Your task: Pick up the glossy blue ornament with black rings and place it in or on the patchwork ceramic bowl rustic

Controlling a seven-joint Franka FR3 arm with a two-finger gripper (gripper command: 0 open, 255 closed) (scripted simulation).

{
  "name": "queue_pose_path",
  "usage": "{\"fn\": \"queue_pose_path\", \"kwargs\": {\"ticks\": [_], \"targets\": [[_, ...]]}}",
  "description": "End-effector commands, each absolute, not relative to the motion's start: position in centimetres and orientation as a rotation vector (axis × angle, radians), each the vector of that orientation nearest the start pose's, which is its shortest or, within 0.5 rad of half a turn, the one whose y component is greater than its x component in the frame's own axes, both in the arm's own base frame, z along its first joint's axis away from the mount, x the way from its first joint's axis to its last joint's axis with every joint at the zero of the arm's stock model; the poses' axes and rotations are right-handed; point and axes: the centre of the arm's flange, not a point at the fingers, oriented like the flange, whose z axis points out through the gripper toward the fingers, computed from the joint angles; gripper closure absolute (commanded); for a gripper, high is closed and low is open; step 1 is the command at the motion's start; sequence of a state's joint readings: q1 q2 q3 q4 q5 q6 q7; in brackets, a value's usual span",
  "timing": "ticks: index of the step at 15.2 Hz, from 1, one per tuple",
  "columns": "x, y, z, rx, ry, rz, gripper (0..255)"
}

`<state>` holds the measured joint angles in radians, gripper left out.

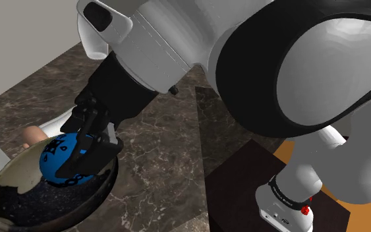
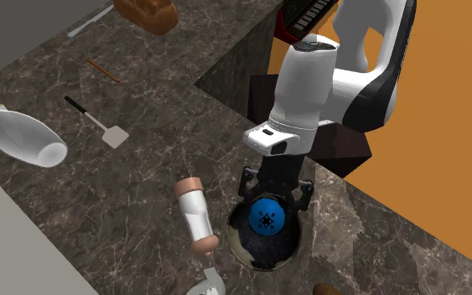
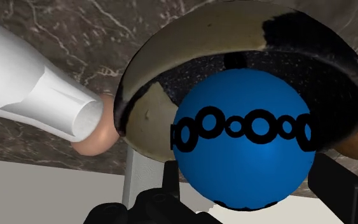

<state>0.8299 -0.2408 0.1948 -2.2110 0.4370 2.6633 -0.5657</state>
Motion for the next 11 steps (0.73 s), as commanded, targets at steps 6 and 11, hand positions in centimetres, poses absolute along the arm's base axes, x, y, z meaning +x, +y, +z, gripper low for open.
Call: {"fn": "queue_pose_path", "kwargs": {"ticks": [6,11], "targets": [[27.8,44.7,55.6,-2.078,-1.554,-0.817,0],[27.2,43.1,57.5,-2.078,-1.554,-0.817,0]]}}
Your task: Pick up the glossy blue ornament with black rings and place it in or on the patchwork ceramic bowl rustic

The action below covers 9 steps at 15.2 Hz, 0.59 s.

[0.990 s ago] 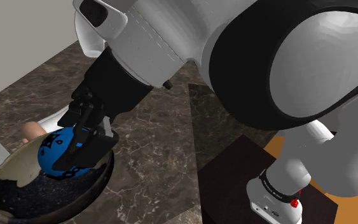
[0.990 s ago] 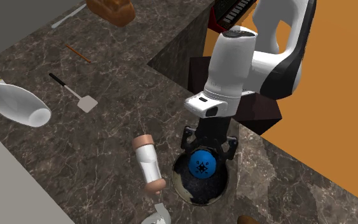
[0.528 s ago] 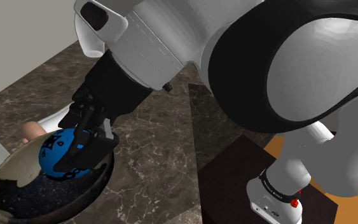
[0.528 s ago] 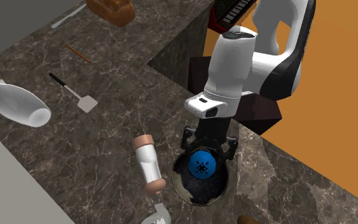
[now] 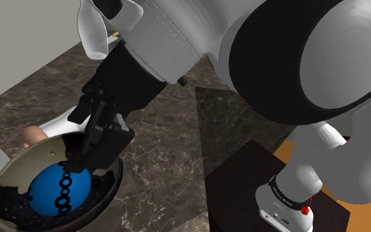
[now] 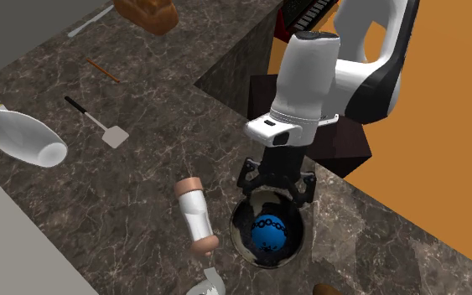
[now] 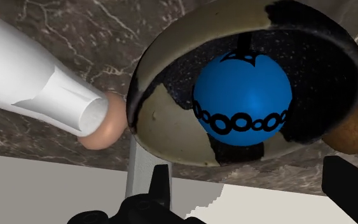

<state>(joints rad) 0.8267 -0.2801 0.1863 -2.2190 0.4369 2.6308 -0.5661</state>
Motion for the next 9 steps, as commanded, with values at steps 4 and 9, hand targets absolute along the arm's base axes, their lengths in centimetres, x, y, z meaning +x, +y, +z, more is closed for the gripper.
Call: {"fn": "queue_pose_path", "kwargs": {"ticks": [4,9], "targets": [[26.73,41.54,59.27,-2.078,-1.554,-0.817,0],[26.73,41.54,59.28,-2.078,-1.554,-0.817,0]]}}
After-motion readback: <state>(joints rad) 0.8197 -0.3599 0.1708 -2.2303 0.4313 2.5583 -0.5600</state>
